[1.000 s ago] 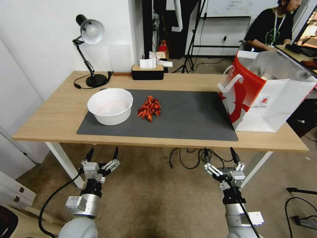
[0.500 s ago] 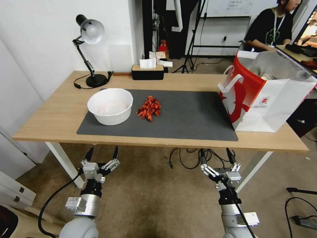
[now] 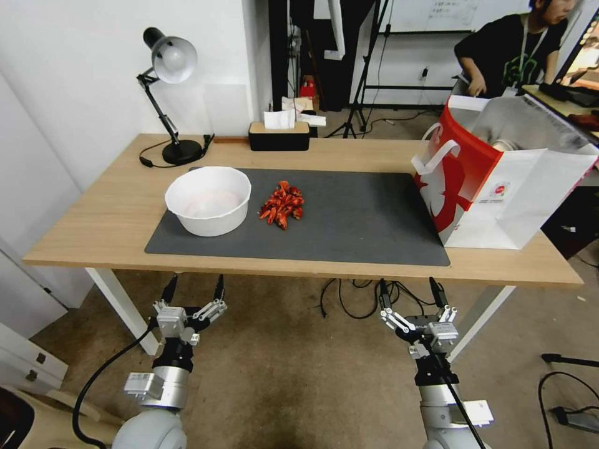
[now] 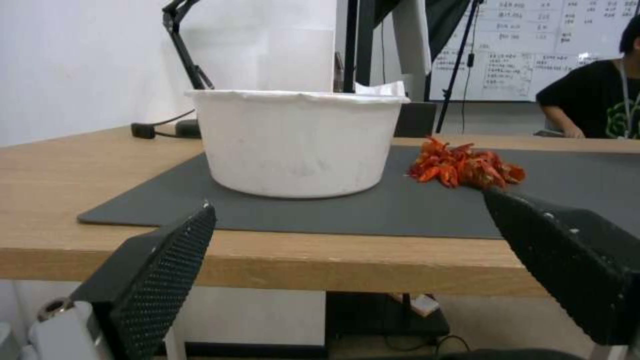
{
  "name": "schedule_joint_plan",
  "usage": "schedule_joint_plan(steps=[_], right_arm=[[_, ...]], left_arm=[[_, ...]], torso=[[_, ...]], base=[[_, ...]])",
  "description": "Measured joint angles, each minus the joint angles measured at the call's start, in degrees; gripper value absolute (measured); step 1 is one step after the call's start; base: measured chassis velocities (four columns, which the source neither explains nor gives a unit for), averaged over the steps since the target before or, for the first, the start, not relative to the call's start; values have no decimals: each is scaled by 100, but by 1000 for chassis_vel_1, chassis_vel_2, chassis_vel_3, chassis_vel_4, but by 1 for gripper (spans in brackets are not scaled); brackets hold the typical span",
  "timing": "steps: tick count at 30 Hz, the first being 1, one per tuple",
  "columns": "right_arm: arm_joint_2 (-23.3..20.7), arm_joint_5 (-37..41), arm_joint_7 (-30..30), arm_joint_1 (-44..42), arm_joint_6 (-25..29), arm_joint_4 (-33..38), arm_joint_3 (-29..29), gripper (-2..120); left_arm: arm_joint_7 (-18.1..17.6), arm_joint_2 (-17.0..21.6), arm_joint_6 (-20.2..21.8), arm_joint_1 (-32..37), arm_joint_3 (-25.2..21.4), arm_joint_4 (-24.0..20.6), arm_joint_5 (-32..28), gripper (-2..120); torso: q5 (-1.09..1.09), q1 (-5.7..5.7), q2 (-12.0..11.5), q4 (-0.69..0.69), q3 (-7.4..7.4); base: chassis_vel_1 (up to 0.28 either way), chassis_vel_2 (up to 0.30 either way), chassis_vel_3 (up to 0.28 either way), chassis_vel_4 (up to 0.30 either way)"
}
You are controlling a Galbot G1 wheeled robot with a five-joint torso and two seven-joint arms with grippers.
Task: Close the disposable takeout box, then place it into the delivery bag.
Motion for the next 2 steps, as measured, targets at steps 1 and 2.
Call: schedule_joint_plan(steps=[1,2], right_arm=[[-1,0,1,0,-1,1,1,100],[-1,0,1,-1,-1,1,1,100]], left_arm=[[1,0,0,0,1,0,0,100],[1,0,0,1,1,0,1,100]], torso=[[0,0,0,0,0],[0,0,0,0,0]], base=[[0,0,0,0],[0,0,0,0]])
